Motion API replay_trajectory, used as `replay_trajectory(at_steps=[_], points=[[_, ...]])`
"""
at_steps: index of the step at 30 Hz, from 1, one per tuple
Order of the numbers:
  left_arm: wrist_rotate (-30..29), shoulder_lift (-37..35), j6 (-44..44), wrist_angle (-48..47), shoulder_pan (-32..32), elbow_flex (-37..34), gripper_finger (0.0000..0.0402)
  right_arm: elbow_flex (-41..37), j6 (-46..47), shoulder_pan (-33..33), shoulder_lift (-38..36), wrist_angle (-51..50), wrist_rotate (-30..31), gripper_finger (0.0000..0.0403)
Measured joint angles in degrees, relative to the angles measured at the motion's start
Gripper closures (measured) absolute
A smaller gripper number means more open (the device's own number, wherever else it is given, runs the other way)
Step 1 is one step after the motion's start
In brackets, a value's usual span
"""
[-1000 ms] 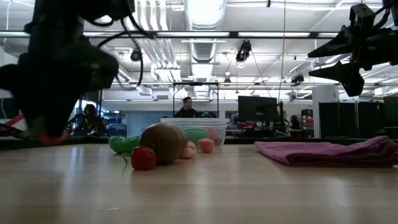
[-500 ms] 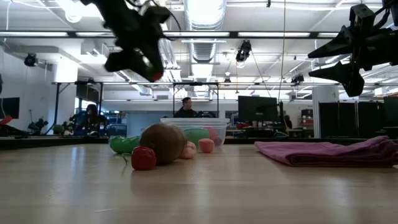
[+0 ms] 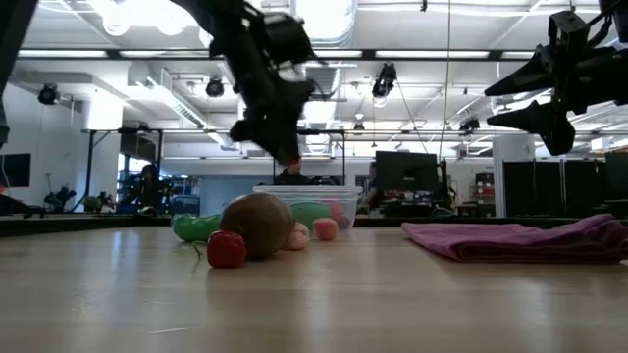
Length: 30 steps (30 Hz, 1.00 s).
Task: Pick and placing Produce into tupperware
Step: Put the bottom red strawberry into the white bin, then put the green pea into the white bin
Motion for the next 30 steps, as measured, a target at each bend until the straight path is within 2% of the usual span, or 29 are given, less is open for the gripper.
replay_trajectory(at_steps=[4, 7, 12, 17, 21, 25, 27, 30], points=[[-1.27, 5.0, 3.97, -8.63, 1.66, 3.27, 0.025, -0.02, 0.22, 0.01, 0.08, -0.08, 0.02, 0.0186], [-1.22, 6.44, 5.79, -9.64, 1.48, 4.43, 0.0225, -0.02, 0.22, 0.0, 0.09, -0.07, 0.02, 0.0186], [-3.98, 6.18, 5.86, -7.57, 0.9, 5.51, 0.0172, -0.02, 0.22, 0.0, 0.33, -0.09, 0.02, 0.0186], [-1.44, 2.48, 7.66, -14.32, -0.26, 6.11, 0.0143, -0.02, 0.96, 0.0, 0.86, -0.14, 0.02, 0.0186], [0.7, -3.88, 19.1, -19.33, -6.5, 3.17, 0.0141, 0.0, 1.25, 0.0, 1.11, -0.39, 0.0, 0.0186], [0.62, -9.39, 29.91, -18.59, -16.07, -3.17, 0.0141, 0.0, 1.21, 0.0, 1.59, -0.75, 0.02, 0.0186], [-0.94, -10.47, 32.96, -14.89, -20.85, -7.19, 0.0141, 0.0, 1.15, 0.0, 2.03, -0.84, 0.02, 0.0186], [-7.62, -10.63, 32.44, -7.29, -25.34, -12.77, 0.0141, 0.0, 1.1, 0.0, 2.83, -0.77, 0.01, 0.0186]])
